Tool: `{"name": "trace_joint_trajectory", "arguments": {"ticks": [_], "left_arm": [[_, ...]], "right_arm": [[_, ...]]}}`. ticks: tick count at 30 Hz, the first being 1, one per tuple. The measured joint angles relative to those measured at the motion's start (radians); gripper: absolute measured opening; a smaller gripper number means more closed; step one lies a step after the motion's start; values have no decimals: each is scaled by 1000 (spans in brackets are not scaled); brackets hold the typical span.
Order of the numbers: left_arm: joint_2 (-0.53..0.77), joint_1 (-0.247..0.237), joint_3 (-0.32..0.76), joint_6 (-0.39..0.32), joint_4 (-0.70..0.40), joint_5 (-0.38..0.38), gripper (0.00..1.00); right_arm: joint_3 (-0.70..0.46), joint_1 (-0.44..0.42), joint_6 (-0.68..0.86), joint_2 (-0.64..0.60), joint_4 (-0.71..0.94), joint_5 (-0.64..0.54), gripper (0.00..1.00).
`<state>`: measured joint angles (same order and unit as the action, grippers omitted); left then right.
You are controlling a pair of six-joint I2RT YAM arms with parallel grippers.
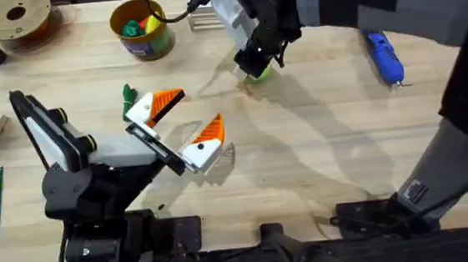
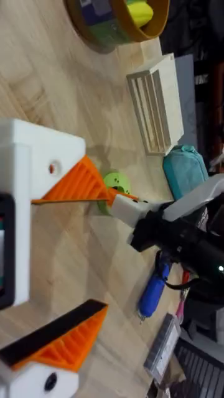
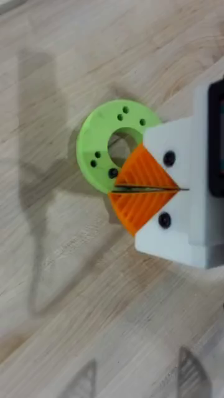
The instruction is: Pick up the gripper from the table and insert it into the empty holder that is missing its gripper. Then pick up a screw, insert it into the mounting hole, and use the screwdriver to tighten it. Finally, clean up the table by picking up the vegetable and placing it into the bucket.
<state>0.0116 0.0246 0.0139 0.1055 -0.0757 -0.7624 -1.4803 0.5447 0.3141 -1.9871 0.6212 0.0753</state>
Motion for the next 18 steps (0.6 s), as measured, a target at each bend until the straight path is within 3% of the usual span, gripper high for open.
{"name": "trace_joint_trajectory", "arguments": {"ticks": [3, 6, 9, 18], "left_arm": [[0, 0, 0, 0, 0, 0, 973], [0, 0, 0, 0, 0, 0, 973], [0, 0, 0, 0, 0, 0, 973], [0, 0, 0, 0, 0, 0, 973]], "right_arm": [[0, 0, 0, 0, 0, 0, 12], [0, 0, 0, 0, 4, 0, 133], [0, -2, 0, 0, 7, 0, 182], [-20, -11, 0, 0, 28, 0, 260]]}}
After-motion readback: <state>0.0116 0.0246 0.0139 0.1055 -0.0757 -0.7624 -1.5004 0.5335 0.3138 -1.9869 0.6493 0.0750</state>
